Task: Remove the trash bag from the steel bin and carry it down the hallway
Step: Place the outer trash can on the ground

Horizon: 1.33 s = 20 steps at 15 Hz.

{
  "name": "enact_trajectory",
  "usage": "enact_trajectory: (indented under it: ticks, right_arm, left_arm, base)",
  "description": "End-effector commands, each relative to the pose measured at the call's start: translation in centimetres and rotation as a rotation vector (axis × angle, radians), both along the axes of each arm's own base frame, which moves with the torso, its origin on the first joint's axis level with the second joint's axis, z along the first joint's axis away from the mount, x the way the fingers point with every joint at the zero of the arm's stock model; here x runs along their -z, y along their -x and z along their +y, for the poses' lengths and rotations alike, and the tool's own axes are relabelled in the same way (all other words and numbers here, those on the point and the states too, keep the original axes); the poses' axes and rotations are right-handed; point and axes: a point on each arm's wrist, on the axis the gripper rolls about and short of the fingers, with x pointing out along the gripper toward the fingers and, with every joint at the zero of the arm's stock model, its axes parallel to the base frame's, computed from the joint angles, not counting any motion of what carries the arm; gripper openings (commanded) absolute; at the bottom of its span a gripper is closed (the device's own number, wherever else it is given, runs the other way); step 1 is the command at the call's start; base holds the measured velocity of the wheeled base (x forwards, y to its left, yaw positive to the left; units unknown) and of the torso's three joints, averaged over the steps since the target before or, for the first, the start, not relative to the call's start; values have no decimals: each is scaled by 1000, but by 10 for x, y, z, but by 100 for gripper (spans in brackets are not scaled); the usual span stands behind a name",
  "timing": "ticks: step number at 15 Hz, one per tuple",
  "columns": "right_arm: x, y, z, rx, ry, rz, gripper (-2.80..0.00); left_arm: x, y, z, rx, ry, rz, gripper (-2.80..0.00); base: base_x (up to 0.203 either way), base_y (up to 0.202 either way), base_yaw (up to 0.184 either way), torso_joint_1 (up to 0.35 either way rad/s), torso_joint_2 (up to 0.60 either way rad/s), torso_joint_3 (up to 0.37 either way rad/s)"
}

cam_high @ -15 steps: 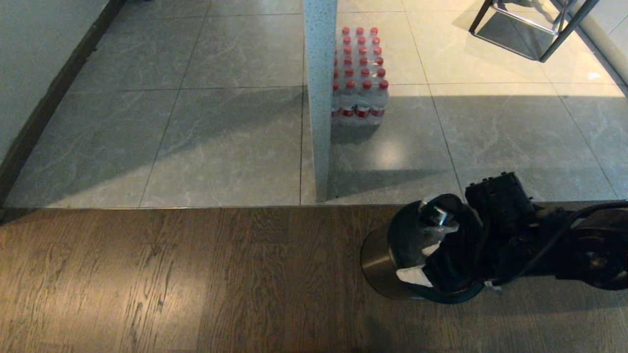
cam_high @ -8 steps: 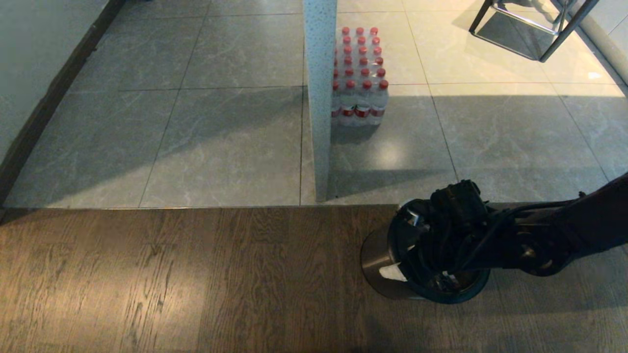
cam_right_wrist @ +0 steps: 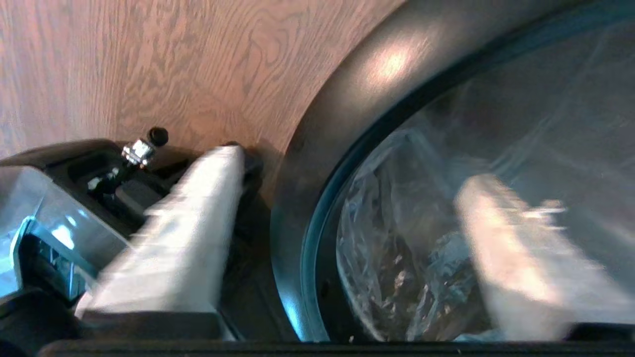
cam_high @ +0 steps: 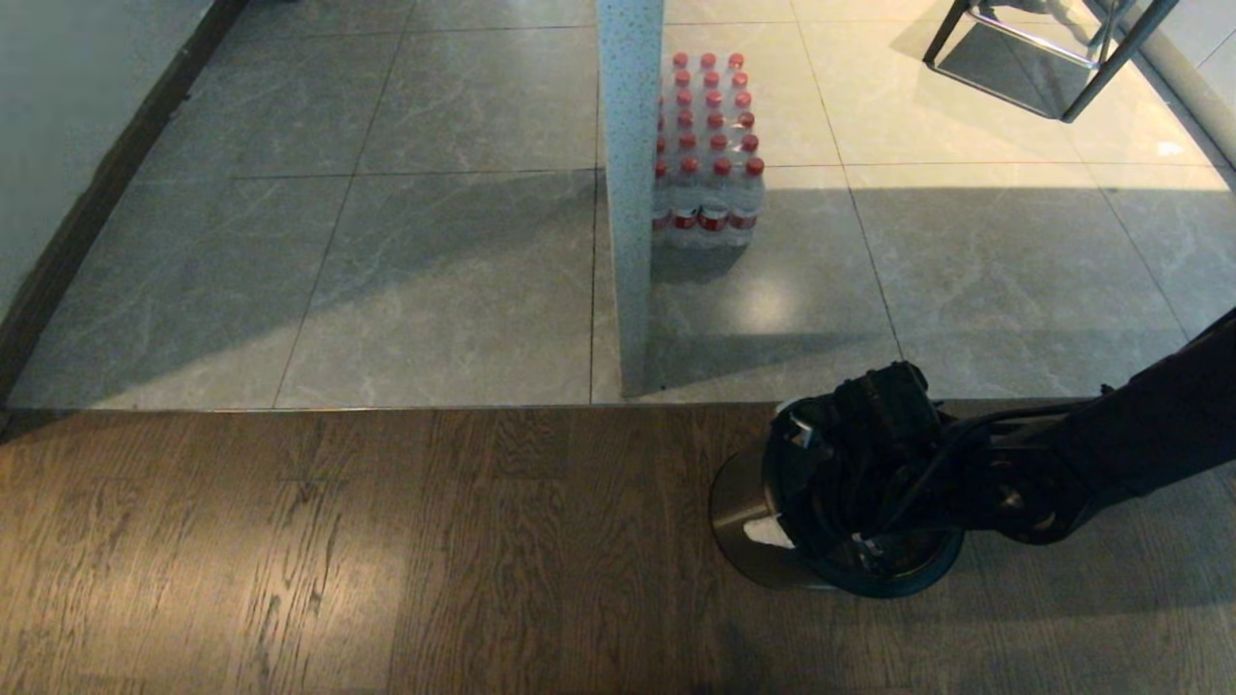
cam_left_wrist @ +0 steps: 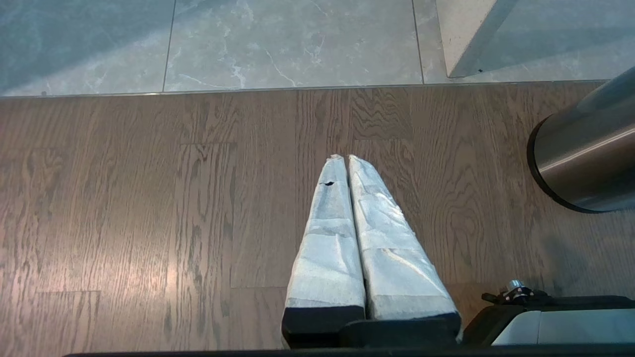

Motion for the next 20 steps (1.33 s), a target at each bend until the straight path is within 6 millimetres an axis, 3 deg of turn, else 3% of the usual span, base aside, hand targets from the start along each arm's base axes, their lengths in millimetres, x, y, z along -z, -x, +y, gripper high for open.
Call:
enact_trajectory:
  ticks: [1, 7, 16, 20]
  right_arm:
    - [0, -1, 1, -3, -2, -12, -280]
    - [-5, 4, -1, 52, 43, -63, -280]
    - [-27, 37, -17, -50, 110, -142, -280]
    - [-36, 42, -19, -94, 136, -199, -280]
  left_arm:
    - [0, 0, 0, -1, 0, 0, -280]
    - [0, 0, 0, 0, 0, 0, -280]
    - [0, 0, 0, -1, 0, 0, -280]
    - [0, 0, 0, 0, 0, 0, -280]
  base:
    - [0, 0, 0, 0, 0, 0]
    - [0, 0, 0, 0, 0, 0]
    - [0, 0, 0, 0, 0, 0]
    - [0, 0, 0, 0, 0, 0]
